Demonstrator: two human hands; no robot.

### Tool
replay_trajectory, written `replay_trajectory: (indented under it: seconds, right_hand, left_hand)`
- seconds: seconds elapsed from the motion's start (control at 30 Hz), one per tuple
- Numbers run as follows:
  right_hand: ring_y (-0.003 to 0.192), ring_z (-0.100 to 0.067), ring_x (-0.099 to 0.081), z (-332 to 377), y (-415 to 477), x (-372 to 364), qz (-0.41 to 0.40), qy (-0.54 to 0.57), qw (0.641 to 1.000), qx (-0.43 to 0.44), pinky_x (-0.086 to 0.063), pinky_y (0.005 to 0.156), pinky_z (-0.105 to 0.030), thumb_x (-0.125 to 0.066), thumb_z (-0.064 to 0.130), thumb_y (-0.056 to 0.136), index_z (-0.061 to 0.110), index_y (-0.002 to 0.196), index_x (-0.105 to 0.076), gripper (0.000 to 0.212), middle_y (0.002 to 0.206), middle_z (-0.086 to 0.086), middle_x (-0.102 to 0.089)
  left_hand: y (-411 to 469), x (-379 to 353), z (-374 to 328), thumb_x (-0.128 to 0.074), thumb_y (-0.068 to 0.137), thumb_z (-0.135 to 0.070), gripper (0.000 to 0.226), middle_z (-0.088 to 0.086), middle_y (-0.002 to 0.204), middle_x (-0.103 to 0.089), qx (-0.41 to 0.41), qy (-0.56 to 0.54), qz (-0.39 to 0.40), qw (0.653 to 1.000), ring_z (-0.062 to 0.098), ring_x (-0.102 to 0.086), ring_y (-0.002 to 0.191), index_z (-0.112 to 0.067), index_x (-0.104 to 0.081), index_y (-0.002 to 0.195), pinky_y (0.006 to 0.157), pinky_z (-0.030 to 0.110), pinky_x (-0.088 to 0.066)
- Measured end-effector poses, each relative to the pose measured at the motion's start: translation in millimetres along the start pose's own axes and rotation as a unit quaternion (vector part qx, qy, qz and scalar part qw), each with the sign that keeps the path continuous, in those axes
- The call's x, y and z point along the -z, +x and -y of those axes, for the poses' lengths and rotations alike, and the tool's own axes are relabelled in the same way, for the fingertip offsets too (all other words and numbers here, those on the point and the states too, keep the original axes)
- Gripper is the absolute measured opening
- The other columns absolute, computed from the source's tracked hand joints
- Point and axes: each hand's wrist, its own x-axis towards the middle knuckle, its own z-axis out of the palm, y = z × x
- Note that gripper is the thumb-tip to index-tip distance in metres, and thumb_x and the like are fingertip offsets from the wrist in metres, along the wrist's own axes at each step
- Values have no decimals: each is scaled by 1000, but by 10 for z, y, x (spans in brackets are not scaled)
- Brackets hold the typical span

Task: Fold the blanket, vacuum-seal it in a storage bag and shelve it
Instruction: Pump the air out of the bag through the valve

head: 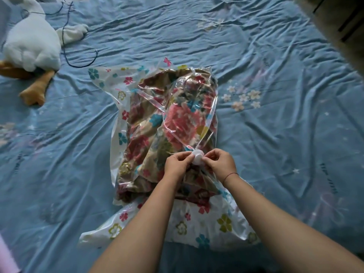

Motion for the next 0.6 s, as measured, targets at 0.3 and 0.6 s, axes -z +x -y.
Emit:
replay_trajectory:
  seconds: [0.3,0.6]
  right_hand:
    - [74,-15,-57,72,-111,-131,-43,-125,987,89,-49,73,-27,-72,19,82,14,96,-65,17,85,-2,-64]
    - [92,-32,-60,85,-168,-249,-46,-308,940,140,-39,69,-33,-57,37,95,3,102,-60,34,104,-13,-61]
  left_hand:
    - [-61,-110,5,-82,74,-13,23,2,91,-72,-27,48,-65,996,15,-68,85,-13,-71,95,79,24,-55]
    - [22,-38,31,-72,85,-26,12,8,89,-75,14,-1,-41,999,22,-71,90,-16,-74,81,89,38,-57]
